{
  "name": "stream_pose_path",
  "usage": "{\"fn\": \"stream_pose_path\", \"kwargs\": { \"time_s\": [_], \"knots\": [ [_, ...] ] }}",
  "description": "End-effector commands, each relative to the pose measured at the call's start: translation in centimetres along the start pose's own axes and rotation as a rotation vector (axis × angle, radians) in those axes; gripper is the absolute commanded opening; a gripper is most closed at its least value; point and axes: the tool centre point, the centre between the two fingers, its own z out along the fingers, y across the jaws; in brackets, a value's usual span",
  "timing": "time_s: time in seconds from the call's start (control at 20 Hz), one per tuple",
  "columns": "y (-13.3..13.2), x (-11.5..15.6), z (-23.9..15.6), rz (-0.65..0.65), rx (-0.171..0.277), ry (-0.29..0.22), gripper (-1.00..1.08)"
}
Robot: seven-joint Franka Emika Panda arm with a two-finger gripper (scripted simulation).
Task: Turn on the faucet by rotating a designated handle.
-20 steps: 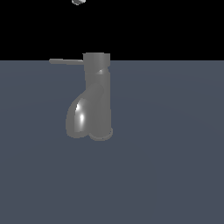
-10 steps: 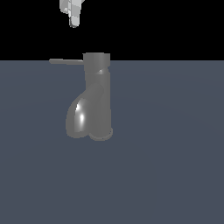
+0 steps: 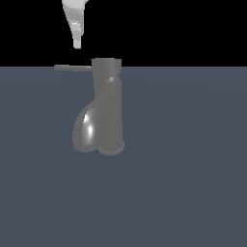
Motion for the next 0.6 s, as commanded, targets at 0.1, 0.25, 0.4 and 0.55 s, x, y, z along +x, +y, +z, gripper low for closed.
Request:
{"fn": "stream_pose_path", "kwargs": {
  "time_s": [0.1, 0.25, 0.4, 0.55],
  "knots": [
    [-1.7, -0.7, 1.7, 0.109, 0.005, 0.023, -1.0],
    [-2.8, -1.2, 2.7, 0.178, 0.01, 0.04, -1.0],
    [-3.7, -1.6, 3.6, 0.236, 0.017, 0.055, -1.0],
    [-4.4, -2.0, 4.4, 0.283, 0.025, 0.069, -1.0]
  ]
}}
